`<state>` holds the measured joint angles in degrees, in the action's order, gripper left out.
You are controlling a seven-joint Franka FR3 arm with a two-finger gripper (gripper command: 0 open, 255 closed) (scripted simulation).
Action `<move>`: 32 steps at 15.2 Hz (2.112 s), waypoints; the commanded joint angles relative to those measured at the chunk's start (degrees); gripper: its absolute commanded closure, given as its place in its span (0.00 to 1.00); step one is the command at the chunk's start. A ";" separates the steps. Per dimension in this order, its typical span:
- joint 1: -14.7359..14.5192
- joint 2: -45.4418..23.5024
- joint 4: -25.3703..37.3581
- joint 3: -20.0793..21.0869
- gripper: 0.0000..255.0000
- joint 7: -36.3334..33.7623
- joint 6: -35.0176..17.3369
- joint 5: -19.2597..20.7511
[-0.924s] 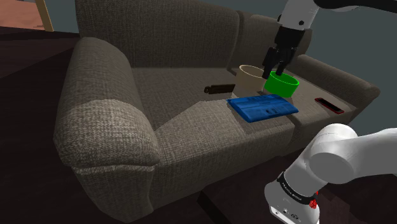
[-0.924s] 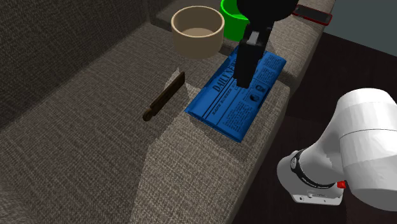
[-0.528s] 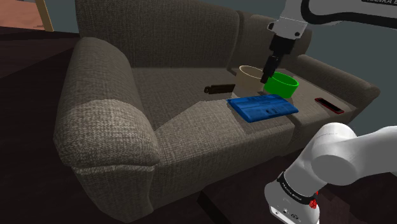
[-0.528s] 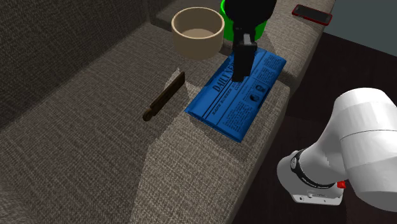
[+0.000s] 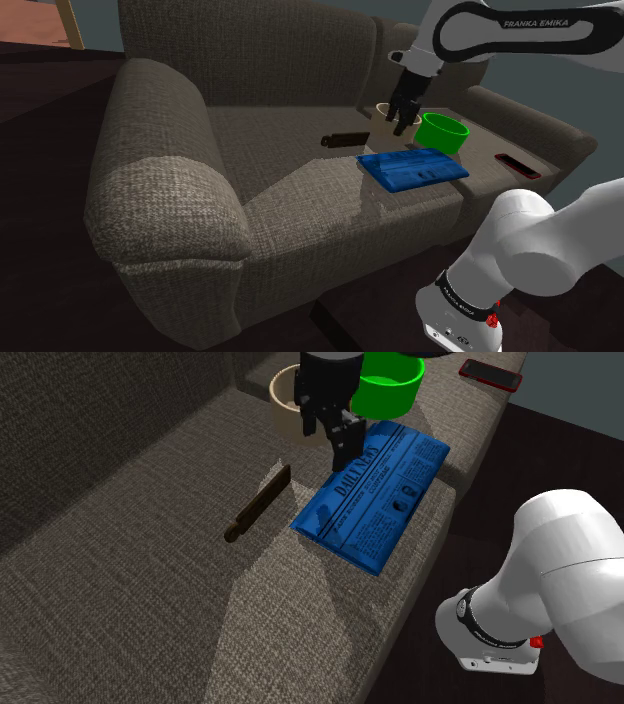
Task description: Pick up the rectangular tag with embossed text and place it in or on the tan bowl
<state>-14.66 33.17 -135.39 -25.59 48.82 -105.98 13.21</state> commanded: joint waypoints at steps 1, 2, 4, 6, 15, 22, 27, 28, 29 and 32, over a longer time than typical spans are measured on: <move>-3.25 -3.40 0.84 -3.60 0.00 9.96 -3.70 -0.23; -4.95 -5.26 1.50 -5.37 0.00 14.65 -5.32 -0.70; -8.52 -9.13 3.00 -8.79 0.00 24.15 -8.33 -2.22; -9.80 -10.80 3.00 -10.10 0.00 27.59 -10.12 -2.98; -10.17 -12.99 -0.43 -11.34 0.00 28.22 -15.56 -3.50; -10.17 -12.98 -0.42 -11.34 1.00 28.22 -15.55 -3.50; -10.17 -12.98 -0.42 -11.34 1.00 28.22 -15.55 -3.50; -10.17 -12.98 -0.42 -11.34 1.00 28.22 -15.55 -3.50; -10.17 -12.98 -0.42 -11.34 1.00 28.21 -15.55 -3.50; -10.09 -12.34 0.63 -10.93 1.00 27.96 -13.90 -3.36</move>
<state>-24.81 20.51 -135.03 -36.70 76.93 -120.46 9.75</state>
